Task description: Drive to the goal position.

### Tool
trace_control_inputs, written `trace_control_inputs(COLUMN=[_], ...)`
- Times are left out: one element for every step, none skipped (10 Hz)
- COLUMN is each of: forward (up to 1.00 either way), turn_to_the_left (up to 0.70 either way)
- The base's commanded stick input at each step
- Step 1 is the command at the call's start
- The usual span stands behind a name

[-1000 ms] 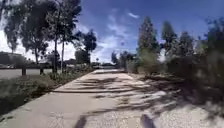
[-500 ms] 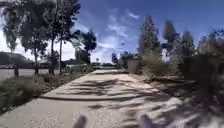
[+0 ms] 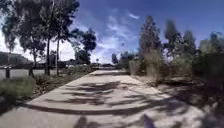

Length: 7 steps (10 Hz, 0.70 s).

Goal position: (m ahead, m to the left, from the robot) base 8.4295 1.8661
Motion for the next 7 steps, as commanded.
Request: trace_control_inputs(forward=[1.00,1.00,1.00,1.00,1.00,1.00,1.00], turn_to_the_left=[0.00,0.00,0.00,0.00,0.00,0.00,0.00])
